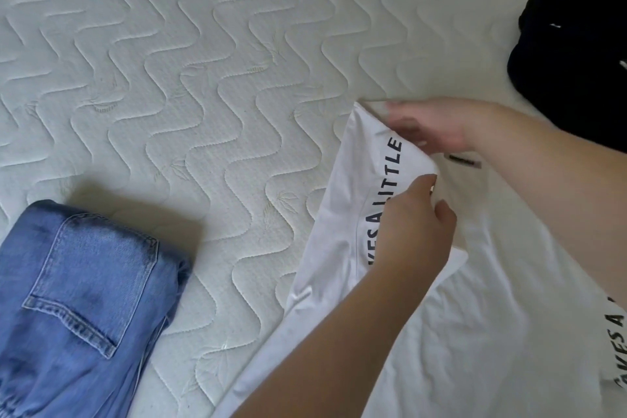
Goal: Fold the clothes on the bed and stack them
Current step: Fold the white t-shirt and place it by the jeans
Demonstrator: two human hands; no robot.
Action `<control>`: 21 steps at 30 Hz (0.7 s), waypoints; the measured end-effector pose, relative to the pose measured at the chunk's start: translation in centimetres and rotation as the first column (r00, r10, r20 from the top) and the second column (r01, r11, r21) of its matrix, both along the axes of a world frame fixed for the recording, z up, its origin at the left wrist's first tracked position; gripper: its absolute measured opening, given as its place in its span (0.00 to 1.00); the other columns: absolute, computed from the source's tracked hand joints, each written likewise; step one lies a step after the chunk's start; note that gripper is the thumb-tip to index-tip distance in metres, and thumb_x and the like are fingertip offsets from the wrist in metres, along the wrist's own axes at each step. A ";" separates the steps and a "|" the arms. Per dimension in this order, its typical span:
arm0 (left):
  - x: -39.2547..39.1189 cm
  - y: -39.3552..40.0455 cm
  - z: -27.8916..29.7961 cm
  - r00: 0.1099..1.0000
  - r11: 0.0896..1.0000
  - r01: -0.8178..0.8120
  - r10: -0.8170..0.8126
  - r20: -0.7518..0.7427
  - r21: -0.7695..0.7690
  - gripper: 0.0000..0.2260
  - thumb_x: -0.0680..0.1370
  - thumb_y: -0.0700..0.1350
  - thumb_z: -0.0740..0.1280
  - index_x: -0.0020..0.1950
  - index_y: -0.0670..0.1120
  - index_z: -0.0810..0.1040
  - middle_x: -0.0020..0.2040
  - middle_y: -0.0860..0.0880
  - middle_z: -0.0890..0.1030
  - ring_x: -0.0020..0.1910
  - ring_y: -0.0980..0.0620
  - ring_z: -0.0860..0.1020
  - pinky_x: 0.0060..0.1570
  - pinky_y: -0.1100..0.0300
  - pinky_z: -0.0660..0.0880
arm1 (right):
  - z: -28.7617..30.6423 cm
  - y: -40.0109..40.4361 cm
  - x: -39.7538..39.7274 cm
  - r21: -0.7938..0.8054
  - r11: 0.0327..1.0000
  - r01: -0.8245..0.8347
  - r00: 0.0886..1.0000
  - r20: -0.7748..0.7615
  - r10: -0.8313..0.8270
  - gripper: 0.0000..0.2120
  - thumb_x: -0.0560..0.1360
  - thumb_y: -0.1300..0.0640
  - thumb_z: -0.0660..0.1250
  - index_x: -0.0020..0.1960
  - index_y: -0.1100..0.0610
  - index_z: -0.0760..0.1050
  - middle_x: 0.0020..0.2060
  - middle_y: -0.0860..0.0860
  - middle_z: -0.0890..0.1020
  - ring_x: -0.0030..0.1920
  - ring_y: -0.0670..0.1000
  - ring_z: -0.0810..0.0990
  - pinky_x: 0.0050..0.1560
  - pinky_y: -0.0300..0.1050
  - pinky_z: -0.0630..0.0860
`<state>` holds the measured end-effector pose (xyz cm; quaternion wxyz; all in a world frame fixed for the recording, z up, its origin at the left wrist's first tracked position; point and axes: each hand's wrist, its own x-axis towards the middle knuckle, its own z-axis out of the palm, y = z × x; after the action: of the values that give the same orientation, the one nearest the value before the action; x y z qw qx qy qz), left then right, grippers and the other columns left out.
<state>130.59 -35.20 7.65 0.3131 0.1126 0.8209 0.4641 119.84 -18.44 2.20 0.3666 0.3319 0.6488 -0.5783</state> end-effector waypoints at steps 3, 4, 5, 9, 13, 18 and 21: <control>0.2 0.9 -0.2 1.000 1.000 0.001 -0.001 0.009 0.002 0.12 0.80 0.43 0.61 0.63 0.43 0.75 0.46 0.43 0.81 0.46 0.45 0.76 0.40 0.58 0.67 | 1.6 1.1 2.9 0.117 0.939 -0.324 0.930 0.224 0.293 0.15 0.75 0.43 0.69 0.51 0.54 0.81 0.42 0.49 0.86 0.35 0.45 0.84 0.33 0.37 0.77; 0.3 1.3 -0.3 1.000 1.000 0.019 -0.019 0.019 -0.008 0.11 0.80 0.44 0.62 0.61 0.43 0.75 0.45 0.44 0.80 0.44 0.46 0.76 0.38 0.58 0.66 | 1.8 1.0 3.7 0.125 0.921 -0.368 0.907 0.265 0.326 0.11 0.75 0.48 0.70 0.51 0.56 0.81 0.41 0.50 0.86 0.36 0.46 0.85 0.32 0.36 0.77; 0.4 1.5 -0.5 0.998 0.999 0.044 -0.043 0.037 -0.011 0.12 0.80 0.45 0.62 0.63 0.45 0.74 0.48 0.45 0.81 0.46 0.47 0.77 0.40 0.59 0.67 | 1.7 0.8 4.3 0.153 0.915 -0.373 0.906 0.271 0.324 0.07 0.75 0.54 0.70 0.50 0.58 0.81 0.39 0.51 0.86 0.35 0.47 0.85 0.31 0.36 0.77; 1.4 -0.6 -1.6 0.989 0.991 0.118 -0.123 0.077 0.066 0.18 0.79 0.48 0.67 0.69 0.49 0.73 0.62 0.53 0.79 0.56 0.55 0.79 0.57 0.61 0.74 | 0.1 0.4 5.3 0.451 0.847 -0.282 0.959 0.113 0.259 0.08 0.75 0.63 0.66 0.53 0.63 0.79 0.46 0.60 0.84 0.44 0.57 0.83 0.41 0.46 0.81; 3.4 -7.1 -4.0 0.988 0.989 0.147 -0.146 -0.041 0.000 0.15 0.79 0.46 0.68 0.66 0.50 0.76 0.59 0.55 0.80 0.56 0.59 0.78 0.58 0.62 0.74 | -1.3 -0.4 8.5 0.632 0.745 -0.214 0.956 -0.020 0.291 0.19 0.75 0.49 0.69 0.57 0.63 0.78 0.52 0.59 0.83 0.49 0.58 0.81 0.49 0.51 0.75; 5.9 -15.2 -6.2 0.967 0.938 0.145 -0.202 -0.155 -0.315 0.20 0.76 0.47 0.70 0.68 0.51 0.74 0.65 0.55 0.75 0.65 0.52 0.72 0.66 0.56 0.67 | -2.1 -2.0 15.0 0.647 0.750 -0.139 0.979 -0.023 0.201 0.23 0.70 0.38 0.72 0.55 0.52 0.75 0.47 0.48 0.80 0.45 0.52 0.79 0.45 0.47 0.75; 7.2 -18.2 -6.7 0.959 0.878 0.157 -0.245 -0.141 -0.453 0.27 0.74 0.51 0.72 0.72 0.54 0.69 0.67 0.54 0.71 0.65 0.51 0.70 0.66 0.53 0.67 | -2.7 -2.6 17.8 0.677 0.734 -0.062 0.986 -0.072 0.150 0.18 0.72 0.44 0.73 0.54 0.57 0.79 0.44 0.52 0.82 0.48 0.57 0.80 0.49 0.48 0.76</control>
<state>137.81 -53.38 0.95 0.2955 0.1690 0.9143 0.2195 137.61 -20.99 -0.54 0.2144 0.3685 0.8524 -0.3026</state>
